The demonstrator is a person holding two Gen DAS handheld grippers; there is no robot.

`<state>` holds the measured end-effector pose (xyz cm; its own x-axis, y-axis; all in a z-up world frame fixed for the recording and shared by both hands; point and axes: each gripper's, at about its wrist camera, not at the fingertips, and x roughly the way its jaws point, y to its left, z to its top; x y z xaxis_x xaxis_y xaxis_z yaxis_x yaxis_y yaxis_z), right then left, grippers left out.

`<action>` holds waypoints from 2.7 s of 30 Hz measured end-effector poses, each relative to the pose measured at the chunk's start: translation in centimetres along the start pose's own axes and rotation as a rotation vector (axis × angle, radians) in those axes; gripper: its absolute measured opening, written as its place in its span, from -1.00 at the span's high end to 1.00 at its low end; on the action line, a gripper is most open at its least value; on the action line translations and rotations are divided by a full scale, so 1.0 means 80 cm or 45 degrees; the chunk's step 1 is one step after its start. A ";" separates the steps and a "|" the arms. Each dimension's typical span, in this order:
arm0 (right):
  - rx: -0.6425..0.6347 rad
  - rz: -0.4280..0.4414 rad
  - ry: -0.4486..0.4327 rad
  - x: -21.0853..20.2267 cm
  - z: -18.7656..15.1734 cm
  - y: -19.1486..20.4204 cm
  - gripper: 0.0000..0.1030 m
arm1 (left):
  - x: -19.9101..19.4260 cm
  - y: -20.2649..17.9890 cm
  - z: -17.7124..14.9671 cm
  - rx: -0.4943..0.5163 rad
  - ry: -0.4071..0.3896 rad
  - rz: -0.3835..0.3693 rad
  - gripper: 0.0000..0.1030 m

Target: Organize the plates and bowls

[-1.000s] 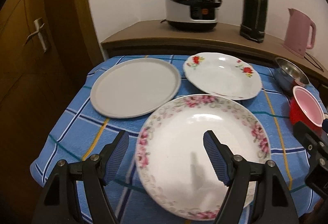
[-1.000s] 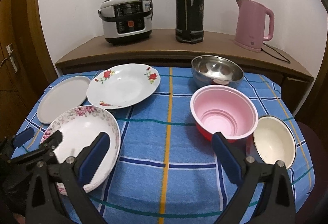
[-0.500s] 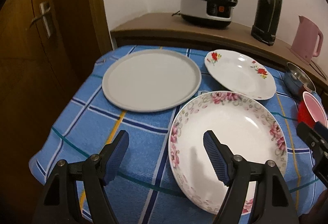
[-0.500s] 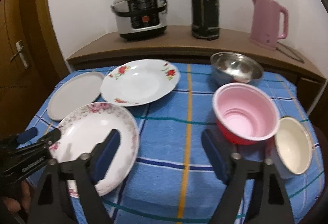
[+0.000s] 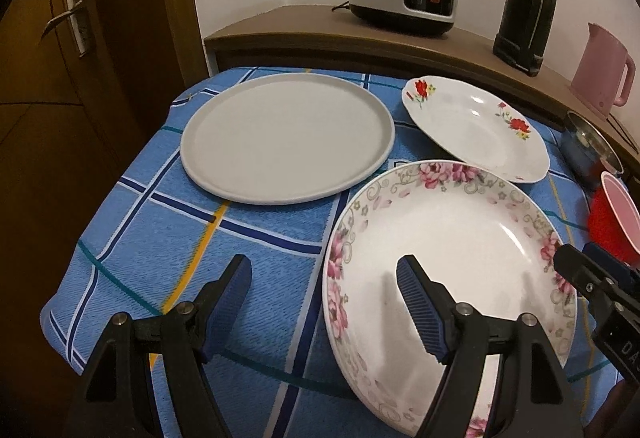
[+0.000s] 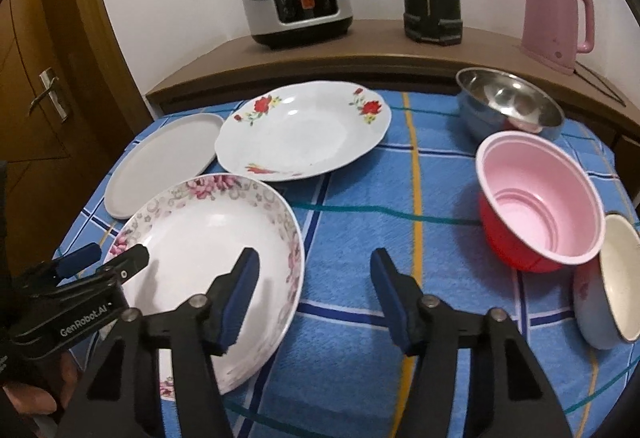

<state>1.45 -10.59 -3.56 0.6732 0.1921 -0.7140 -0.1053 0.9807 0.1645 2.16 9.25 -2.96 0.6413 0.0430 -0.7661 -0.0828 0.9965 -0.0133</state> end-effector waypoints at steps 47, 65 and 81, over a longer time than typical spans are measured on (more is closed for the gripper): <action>-0.017 0.144 0.080 0.035 -0.002 0.007 0.64 | 0.017 -0.017 0.004 0.045 -0.004 -0.035 -0.05; -0.037 0.184 0.087 0.033 -0.001 0.009 0.63 | 0.012 -0.009 0.003 0.012 -0.014 -0.090 0.22; -0.070 0.277 0.041 0.037 0.050 0.063 0.63 | -0.011 0.038 0.045 -0.027 -0.108 -0.007 0.21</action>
<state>5.86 -5.24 -2.13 0.6067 0.3992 -0.6874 -0.2857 0.9165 0.2801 4.10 12.53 -0.01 0.7041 0.0445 -0.7087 -0.0948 0.9950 -0.0317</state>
